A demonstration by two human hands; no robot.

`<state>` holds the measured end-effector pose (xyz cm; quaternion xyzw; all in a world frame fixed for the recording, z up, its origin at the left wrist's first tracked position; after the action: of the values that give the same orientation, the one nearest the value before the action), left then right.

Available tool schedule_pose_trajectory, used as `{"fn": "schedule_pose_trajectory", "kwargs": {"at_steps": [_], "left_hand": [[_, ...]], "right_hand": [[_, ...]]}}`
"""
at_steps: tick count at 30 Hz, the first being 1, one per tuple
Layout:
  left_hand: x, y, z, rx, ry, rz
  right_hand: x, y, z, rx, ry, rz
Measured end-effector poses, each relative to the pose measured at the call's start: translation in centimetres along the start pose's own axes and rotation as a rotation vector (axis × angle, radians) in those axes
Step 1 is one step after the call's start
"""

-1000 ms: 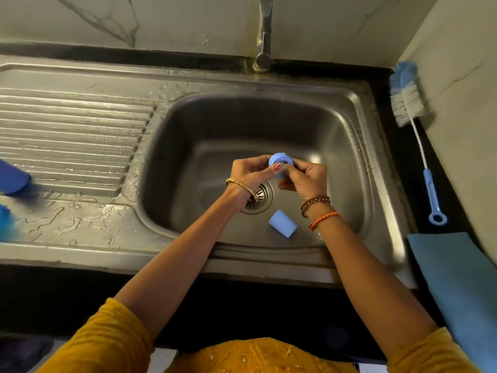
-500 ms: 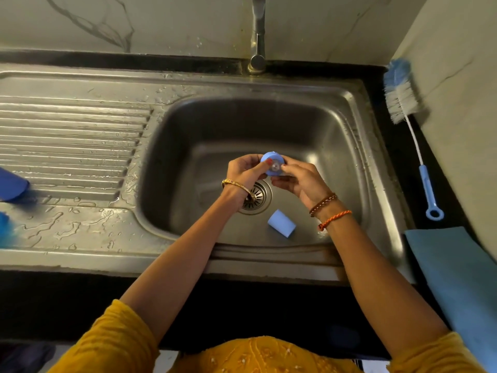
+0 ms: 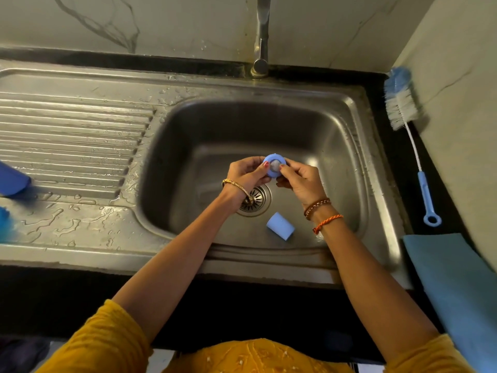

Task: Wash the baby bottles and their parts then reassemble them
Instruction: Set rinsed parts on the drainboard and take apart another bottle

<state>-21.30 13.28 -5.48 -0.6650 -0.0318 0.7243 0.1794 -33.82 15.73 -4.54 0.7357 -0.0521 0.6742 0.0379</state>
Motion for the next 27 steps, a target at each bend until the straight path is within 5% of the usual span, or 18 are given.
{"fn": "schedule_pose_trajectory", "kwargs": {"at_steps": [10,19,27], "left_hand": [[0.4,0.0,0.2,0.004,-0.087,-0.067],[1.1,0.4,-0.7,-0.098,-0.378,-0.460],[1.2,1.0,-1.5,-0.186,-0.341,-0.403]], "right_hand": [[-1.3,0.5,-0.4,-0.187,-0.179,-0.038],[-1.4,0.4,0.1,-0.022,-0.083,0.063],[-2.3,0.8,-0.6,-0.051,-0.017,0.229]]}}
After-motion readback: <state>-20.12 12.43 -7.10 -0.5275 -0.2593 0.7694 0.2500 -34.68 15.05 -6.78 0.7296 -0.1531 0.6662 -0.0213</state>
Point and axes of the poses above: each hand's wrist, its own y-axis towards the middle knuckle, its own z-axis out of the palm, x = y × z, the point moved 3 cm from there along y, towards the middle knuckle, and after that the axes turned 5 degrees about -z, right-handed, at the moved point
